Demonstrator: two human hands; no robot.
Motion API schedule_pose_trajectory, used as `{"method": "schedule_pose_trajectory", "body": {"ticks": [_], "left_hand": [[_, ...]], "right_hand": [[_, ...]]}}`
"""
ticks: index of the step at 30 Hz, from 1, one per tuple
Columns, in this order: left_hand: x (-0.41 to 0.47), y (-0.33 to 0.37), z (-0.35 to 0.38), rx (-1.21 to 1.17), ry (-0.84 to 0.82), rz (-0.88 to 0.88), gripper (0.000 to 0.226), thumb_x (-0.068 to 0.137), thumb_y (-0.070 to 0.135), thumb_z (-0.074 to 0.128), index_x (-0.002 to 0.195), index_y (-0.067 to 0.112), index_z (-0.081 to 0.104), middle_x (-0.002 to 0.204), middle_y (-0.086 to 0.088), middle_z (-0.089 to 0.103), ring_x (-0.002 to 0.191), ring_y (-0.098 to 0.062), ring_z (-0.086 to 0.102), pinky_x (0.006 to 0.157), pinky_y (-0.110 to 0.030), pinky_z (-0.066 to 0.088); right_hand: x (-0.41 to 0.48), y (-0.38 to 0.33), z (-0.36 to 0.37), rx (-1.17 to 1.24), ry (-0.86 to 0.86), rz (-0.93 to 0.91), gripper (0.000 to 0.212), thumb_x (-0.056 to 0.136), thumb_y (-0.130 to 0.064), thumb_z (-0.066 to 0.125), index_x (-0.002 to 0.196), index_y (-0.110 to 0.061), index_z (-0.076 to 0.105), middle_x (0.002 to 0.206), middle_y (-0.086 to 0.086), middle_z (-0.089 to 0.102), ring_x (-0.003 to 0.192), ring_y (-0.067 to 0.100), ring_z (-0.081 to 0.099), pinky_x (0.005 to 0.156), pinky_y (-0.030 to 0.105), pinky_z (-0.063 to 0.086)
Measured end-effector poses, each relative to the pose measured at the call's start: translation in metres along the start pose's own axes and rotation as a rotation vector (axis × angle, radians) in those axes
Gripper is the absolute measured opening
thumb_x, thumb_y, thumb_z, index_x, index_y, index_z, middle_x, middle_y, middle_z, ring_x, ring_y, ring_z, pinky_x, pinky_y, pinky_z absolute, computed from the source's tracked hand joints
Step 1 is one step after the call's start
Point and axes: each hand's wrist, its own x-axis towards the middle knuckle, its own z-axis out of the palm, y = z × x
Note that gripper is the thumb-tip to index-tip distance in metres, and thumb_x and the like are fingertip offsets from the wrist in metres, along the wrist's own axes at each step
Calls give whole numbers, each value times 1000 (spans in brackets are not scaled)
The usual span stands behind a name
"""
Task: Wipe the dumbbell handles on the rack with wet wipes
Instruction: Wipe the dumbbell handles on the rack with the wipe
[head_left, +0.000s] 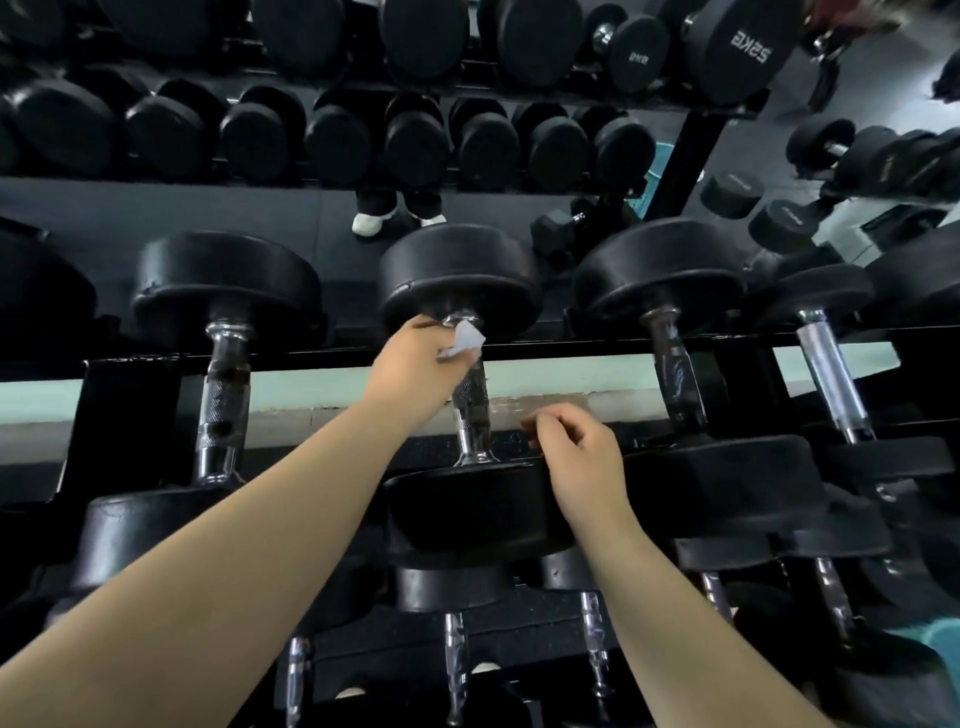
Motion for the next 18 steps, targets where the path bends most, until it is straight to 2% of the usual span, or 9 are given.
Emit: {"method": "schedule_pose_trajectory", "body": {"ticks": [3,5,6,8,10,12,13,15,18], "left_hand": [[1,-6,3,-89,7,1,38,87,22,58,51,18,46,94,9,43,89,-5,41,72,-13,30],[0,-9,3,-93,8,19,38,86,15,60,49,16,47,87,13,42,89,-3,41,63,-1,29],[-1,-12,5,-62,-26,51,38,85,13,61,49,12,47,84,13,43,85,-5,42,62,-1,29],[-7,-15,6,53,-179,165,34,83,9,61,52,6,49,80,3,50,78,-14,47,62,-12,31],[-14,-23,6,79,-342,271,21,82,8,62,62,1,64,83,-5,59,78,-20,53,66,-18,35],[-19,-27,2,71,-450,291,11,81,16,66,80,8,73,92,-1,64,87,-18,58,78,-19,40],[-19,-29,1,99,-449,329,14,78,25,66,79,13,74,93,0,64,88,-17,58,80,-21,42],[-18,-32,1,170,-350,428,27,70,36,60,67,11,72,84,2,60,81,-20,53,73,-22,40],[-20,-32,2,159,-203,425,9,68,10,73,60,6,70,87,13,43,90,-23,38,74,-11,27]], "right_hand": [[1,0,-1,-28,11,-21,24,89,-10,45,73,-20,60,70,-4,57,63,6,48,52,4,37],[1,-2,-1,-37,7,-22,24,89,-10,46,72,-21,60,72,2,59,61,2,47,53,2,36],[0,-3,-1,-37,6,-19,25,89,-10,45,72,-21,60,74,11,60,58,5,45,50,2,35],[-1,-4,-2,-36,7,-14,24,89,-10,45,72,-18,61,87,25,61,60,9,43,45,4,33],[0,-4,-3,-42,0,-12,22,89,-10,46,75,-12,62,89,26,60,63,9,43,44,5,31],[0,-3,-3,-53,-12,-18,22,89,-10,46,75,-15,62,80,20,60,63,9,44,46,6,32],[1,-3,-3,-55,-15,-21,22,88,-10,46,75,-17,62,78,17,60,63,9,45,47,6,33],[1,-2,-3,-49,-18,-19,23,88,-11,46,74,-19,62,77,17,59,64,9,47,46,6,32],[1,-3,-4,-43,-31,-19,24,88,-11,46,71,-21,61,75,11,58,61,10,45,45,6,32]]}}
